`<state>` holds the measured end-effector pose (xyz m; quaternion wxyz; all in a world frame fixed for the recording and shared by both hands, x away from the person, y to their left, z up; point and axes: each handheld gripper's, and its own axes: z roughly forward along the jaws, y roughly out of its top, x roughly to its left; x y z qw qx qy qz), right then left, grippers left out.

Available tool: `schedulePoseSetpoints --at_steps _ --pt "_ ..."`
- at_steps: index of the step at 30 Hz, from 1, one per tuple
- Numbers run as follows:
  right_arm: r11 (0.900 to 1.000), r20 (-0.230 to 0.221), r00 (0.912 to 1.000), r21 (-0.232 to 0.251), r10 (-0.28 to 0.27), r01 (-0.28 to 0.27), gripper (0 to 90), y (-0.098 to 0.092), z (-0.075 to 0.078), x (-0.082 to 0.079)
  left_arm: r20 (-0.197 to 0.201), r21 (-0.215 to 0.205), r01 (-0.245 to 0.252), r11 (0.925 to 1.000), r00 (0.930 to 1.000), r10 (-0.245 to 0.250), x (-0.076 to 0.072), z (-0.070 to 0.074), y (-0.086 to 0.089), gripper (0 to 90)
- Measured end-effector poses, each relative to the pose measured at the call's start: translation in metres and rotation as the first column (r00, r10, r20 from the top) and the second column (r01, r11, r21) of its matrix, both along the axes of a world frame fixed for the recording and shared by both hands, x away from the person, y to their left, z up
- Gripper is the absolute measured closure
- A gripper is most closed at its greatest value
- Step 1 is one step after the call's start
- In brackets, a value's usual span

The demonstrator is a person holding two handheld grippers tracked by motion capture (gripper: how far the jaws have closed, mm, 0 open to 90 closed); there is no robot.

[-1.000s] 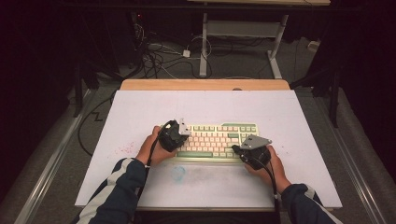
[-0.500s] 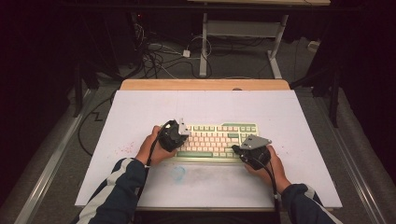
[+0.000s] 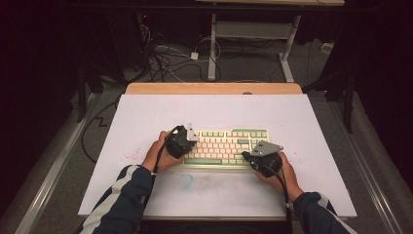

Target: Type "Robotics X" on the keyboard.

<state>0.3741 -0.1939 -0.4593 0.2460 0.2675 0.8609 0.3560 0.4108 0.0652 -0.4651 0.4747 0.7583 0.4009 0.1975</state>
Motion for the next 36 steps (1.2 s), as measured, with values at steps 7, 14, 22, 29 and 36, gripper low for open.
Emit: schedulePoseSetpoints --at_steps 7,14,22,29,36 --pt "1.000 -0.004 1.0000 -0.002 -0.003 0.003 90.0 0.000 0.001 0.000 0.009 0.022 0.009 0.9997 0.9999 -0.009 -0.001 -0.002 -0.003 86.8" --pt "0.999 0.015 0.9999 0.033 -0.003 0.002 90.0 -0.005 0.012 -0.004 0.065 -0.067 0.014 0.9977 0.9978 -0.009 -0.008 0.017 0.008 81.2" --pt "0.998 0.032 0.9995 0.065 -0.001 -0.001 90.0 -0.011 0.024 -0.011 0.127 -0.123 0.014 0.9924 0.9919 0.001 -0.019 0.028 0.027 57.2" --pt "0.997 0.037 0.9993 0.076 0.000 -0.003 90.0 -0.014 0.028 -0.013 0.185 -0.183 0.002 0.9831 0.9822 0.032 -0.037 0.027 0.048 34.1" --pt "0.997 0.042 0.9991 0.078 0.002 -0.006 90.0 -0.014 0.031 -0.013 0.209 -0.220 -0.031 0.9751 0.9747 0.078 -0.053 0.020 0.071 23.3"
